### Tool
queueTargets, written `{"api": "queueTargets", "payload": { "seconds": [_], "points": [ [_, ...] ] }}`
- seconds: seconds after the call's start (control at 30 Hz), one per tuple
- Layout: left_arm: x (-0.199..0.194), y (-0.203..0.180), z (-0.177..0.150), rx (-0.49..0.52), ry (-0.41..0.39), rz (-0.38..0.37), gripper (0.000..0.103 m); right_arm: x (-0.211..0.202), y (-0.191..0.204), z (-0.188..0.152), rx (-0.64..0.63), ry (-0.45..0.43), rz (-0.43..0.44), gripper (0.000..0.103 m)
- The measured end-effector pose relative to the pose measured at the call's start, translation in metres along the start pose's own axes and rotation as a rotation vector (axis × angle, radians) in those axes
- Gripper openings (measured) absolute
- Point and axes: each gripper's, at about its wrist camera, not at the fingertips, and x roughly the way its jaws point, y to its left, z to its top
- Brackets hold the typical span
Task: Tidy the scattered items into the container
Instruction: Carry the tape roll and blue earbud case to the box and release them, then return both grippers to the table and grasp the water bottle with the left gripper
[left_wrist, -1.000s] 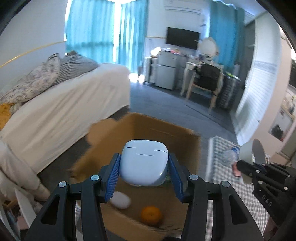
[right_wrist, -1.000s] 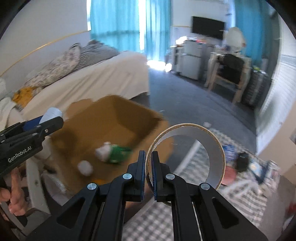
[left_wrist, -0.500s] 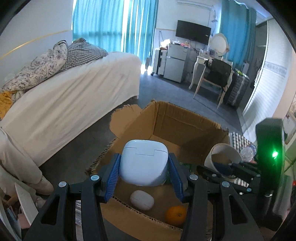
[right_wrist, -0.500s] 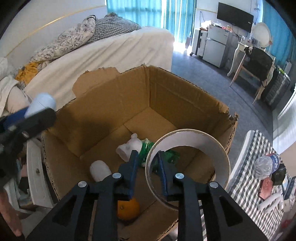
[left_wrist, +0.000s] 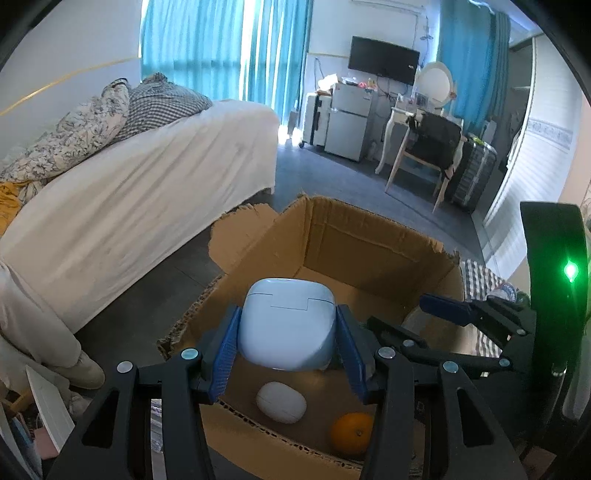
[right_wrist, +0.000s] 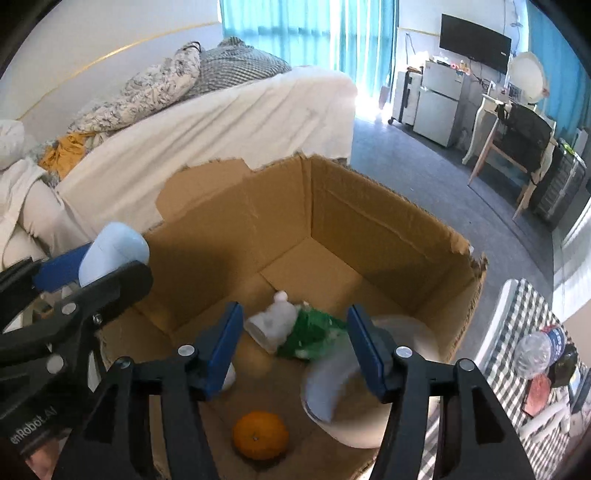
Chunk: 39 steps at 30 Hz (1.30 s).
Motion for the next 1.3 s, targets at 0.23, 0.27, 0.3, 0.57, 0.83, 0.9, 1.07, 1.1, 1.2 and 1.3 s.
{"api": "queueTargets", "payload": {
  "seconds": [0.23,0.27,0.3,0.57,0.83,0.9,1.07,1.1,1.2,1.3],
  "points": [
    [-0.009,0.002,0.004,0.004,-0.011,0.007,0.051,-0.006,-0.004,0.005,0.022,-0.019,-0.022,0.059],
    [-0.008,0.001,0.004,0.005,-0.011,0.006,0.051,-0.009,-0.006,0.004,0.025,-0.022,-0.045,0.062],
    [-0.007,0.000,0.004,0.008,-0.007,0.003,0.051,-0.013,-0.010,0.003,0.028,-0.029,-0.078,0.064],
    [0.025,-0.028,-0.002,0.045,0.047,-0.028,0.051,-0.052,-0.057,-0.015,0.123,-0.072,-0.219,0.079],
    [0.049,-0.048,-0.007,0.075,0.103,-0.021,0.052,-0.073,-0.077,-0.020,0.170,-0.098,-0.245,0.085],
    [0.052,-0.049,-0.008,0.076,0.108,-0.013,0.053,-0.074,-0.079,-0.021,0.174,-0.097,-0.237,0.085],
    [0.048,-0.051,-0.006,0.088,0.094,0.007,0.061,-0.074,-0.079,-0.024,0.177,-0.099,-0.228,0.085],
    [0.048,-0.051,-0.006,0.088,0.093,0.009,0.061,-0.074,-0.081,-0.025,0.177,-0.099,-0.225,0.085],
    [0.048,-0.050,-0.007,0.089,0.096,0.015,0.061,-0.076,-0.082,-0.029,0.178,-0.102,-0.222,0.085],
    [0.044,-0.057,-0.007,0.098,0.097,0.012,0.061,-0.080,-0.085,-0.032,0.185,-0.107,-0.228,0.085]
  ]
}}
